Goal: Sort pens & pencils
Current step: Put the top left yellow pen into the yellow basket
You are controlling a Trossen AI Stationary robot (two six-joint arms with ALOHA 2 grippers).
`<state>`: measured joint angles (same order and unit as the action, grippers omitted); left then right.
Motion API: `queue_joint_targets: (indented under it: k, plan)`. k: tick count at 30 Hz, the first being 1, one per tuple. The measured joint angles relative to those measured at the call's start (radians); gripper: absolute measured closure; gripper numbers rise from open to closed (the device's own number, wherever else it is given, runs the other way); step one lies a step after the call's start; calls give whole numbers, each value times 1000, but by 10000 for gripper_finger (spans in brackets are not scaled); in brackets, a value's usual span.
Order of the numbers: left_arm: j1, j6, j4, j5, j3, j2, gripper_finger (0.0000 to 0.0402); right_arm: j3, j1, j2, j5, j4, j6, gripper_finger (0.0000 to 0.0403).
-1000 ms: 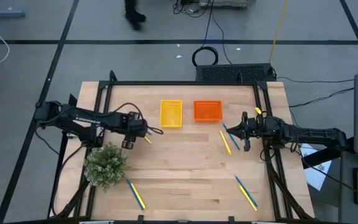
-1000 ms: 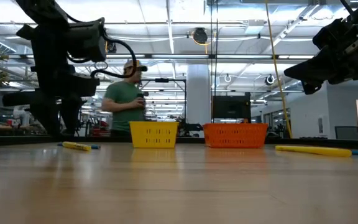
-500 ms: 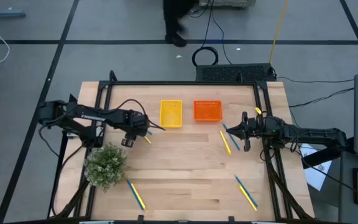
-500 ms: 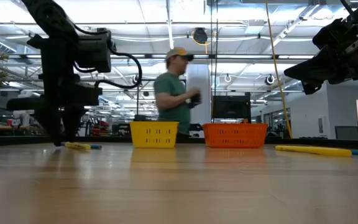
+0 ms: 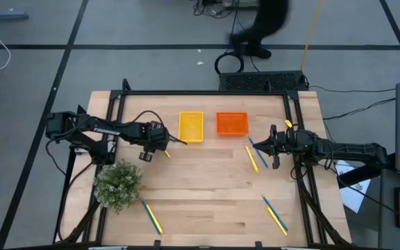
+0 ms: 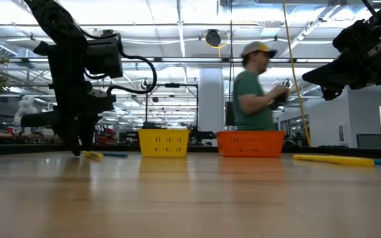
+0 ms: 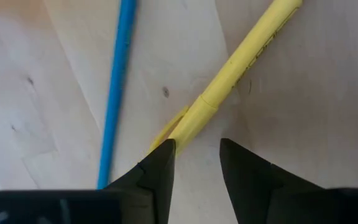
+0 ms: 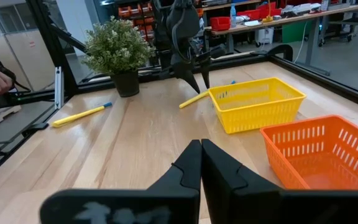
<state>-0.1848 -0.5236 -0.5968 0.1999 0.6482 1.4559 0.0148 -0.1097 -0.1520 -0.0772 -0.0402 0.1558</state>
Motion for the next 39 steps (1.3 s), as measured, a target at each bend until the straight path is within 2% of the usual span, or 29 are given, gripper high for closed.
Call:
queue_joint_targets:
  k: [12, 24, 29, 35, 39]
  plan:
    - [25, 38, 3, -86, -4, 2, 271, 0, 0, 0, 0, 0, 0, 403]
    - [70, 55, -9, -25, 26, 6, 271, 0, 0, 0, 1, 0, 0, 403]
    - [84, 227, -2, -45, 117, 4, 270, 0, 0, 0, 1, 0, 0, 403]
    - [85, 608, 80, -114, 193, 3, 270, 0, 0, 0, 1, 0, 0, 403]
    - [85, 845, 157, -92, 189, 15, 270, 0, 0, 0, 1, 0, 0, 403]
